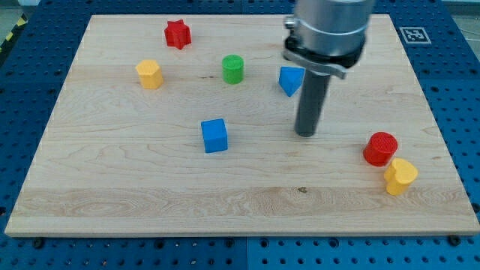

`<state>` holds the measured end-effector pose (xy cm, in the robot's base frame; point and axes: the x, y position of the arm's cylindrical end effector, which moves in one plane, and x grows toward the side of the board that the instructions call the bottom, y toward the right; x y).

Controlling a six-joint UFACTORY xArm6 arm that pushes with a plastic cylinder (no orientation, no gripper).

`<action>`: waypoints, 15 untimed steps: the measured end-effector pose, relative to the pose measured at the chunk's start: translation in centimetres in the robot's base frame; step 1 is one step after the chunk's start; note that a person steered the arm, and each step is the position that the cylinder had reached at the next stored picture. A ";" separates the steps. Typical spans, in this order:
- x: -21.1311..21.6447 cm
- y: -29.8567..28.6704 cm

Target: Move the blue triangle to the top left of the red circle

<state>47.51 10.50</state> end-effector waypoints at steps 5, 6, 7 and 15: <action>-7.0 0.2; -8.7 2.1; -9.7 2.8; -14.2 -5.8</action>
<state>33.28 4.70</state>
